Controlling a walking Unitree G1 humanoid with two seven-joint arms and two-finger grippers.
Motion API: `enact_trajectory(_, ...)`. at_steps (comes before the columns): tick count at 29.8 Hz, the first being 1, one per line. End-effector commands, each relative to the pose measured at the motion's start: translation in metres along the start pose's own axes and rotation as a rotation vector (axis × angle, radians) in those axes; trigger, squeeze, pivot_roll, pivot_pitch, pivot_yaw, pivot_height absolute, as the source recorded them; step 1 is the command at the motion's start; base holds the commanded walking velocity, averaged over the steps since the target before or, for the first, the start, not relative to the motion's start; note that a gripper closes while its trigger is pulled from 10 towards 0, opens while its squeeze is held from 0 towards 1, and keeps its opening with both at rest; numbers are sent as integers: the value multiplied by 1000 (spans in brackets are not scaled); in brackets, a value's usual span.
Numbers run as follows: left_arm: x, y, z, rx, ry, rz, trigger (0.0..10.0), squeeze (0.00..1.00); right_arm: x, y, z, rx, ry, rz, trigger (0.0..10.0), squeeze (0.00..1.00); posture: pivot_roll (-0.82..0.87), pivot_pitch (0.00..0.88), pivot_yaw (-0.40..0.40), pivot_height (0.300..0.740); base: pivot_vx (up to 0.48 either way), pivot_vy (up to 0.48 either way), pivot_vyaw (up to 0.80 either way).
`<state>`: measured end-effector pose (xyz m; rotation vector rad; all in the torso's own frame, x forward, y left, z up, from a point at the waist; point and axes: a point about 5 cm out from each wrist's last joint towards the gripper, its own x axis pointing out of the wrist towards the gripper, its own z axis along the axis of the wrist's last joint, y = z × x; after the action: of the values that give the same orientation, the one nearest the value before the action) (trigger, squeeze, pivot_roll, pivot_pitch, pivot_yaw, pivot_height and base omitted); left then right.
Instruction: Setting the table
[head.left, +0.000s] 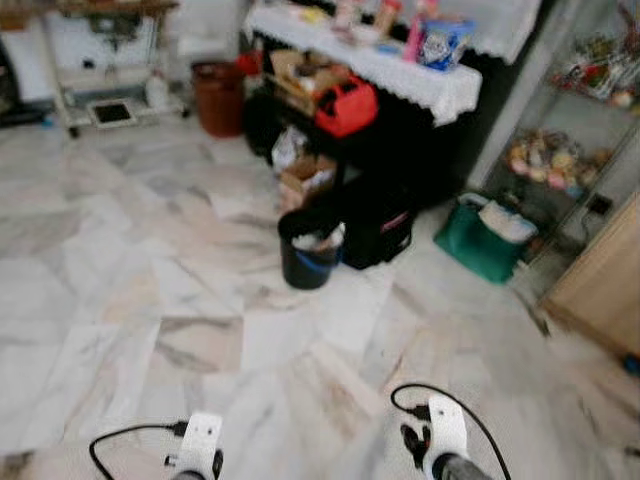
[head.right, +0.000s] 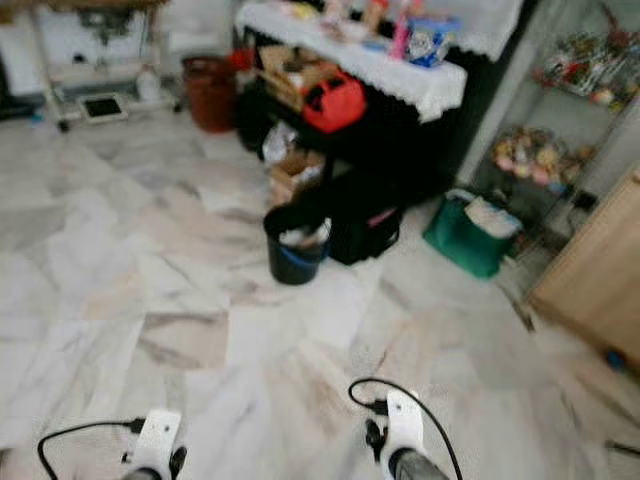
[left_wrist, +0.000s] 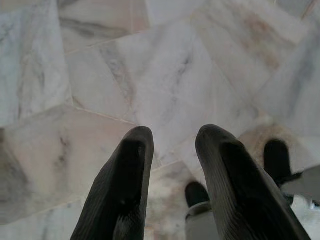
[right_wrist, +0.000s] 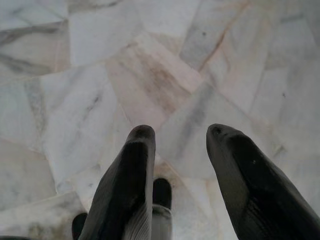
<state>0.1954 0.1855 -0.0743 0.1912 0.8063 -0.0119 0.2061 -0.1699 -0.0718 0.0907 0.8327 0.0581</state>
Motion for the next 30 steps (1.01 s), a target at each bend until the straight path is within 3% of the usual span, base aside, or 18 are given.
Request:
enact_trajectory(1, 1, -7, 3, -7, -9, -12, 10000, 0, -1, -7, -1, 7, 4, -20, 10000, 0, 43, 0, -78, 736, 0, 0, -706)
enact_trajectory(25, 1, -10, 3, -4, -9, -28, 10000, 0, -1, -5, -3, 17, 8, -19, 10000, 0, 42, 0, -72, 736, 0, 0, -706)
enact_trajectory(30, 1, -9, 3, 34, -9, -37, 10000, 0, -1, -2, -2, 29, -5, -23, 10000, 0, 37, 0, -56, 736, 0, 0, 0)
